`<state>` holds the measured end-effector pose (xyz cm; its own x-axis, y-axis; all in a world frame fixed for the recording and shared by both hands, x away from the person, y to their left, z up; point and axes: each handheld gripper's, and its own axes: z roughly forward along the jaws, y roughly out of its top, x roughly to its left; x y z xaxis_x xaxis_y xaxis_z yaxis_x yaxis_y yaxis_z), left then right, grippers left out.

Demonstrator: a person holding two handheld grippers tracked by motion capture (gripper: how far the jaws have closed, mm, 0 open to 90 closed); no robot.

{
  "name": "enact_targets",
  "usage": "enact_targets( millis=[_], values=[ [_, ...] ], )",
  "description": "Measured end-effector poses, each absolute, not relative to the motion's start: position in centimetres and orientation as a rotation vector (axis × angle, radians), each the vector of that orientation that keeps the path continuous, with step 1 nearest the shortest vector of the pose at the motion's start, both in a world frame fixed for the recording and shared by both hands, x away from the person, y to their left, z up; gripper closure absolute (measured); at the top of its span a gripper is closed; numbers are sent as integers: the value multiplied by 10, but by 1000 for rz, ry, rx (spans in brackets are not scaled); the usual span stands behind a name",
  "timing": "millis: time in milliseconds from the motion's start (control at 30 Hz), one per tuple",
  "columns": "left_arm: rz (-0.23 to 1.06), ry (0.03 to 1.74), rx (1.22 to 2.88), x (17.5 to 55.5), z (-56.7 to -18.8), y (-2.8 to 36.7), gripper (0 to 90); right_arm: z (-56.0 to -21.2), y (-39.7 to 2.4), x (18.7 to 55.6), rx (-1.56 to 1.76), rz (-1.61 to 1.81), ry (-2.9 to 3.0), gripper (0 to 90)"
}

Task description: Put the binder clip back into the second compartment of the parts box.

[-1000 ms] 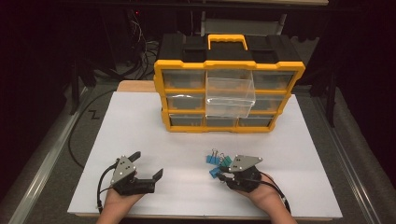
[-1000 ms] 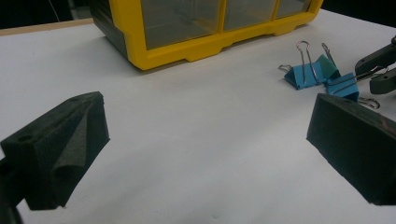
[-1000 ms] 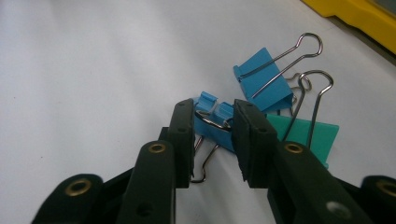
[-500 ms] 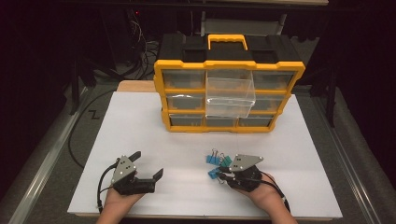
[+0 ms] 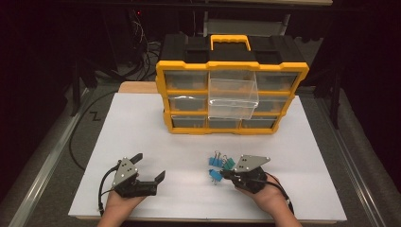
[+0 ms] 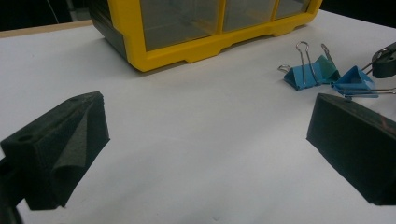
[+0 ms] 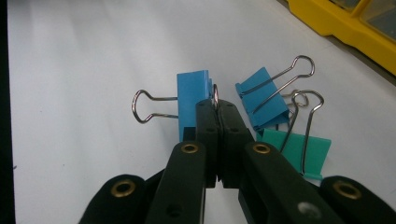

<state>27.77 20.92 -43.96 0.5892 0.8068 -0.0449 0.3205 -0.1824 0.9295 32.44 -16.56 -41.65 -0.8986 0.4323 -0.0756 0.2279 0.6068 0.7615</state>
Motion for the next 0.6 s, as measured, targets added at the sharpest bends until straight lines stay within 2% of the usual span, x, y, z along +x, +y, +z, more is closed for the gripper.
enact_targets(
  millis=[333, 600],
  values=[
    [573, 922, 1749, 278, -439, 209, 2, -408, -168, 323, 554, 1148, 2592, 900],
    [580, 908, 1757, 277, -439, 208, 3, -396, -188, 328, 653, 1090, 2636, 900]
  ],
)
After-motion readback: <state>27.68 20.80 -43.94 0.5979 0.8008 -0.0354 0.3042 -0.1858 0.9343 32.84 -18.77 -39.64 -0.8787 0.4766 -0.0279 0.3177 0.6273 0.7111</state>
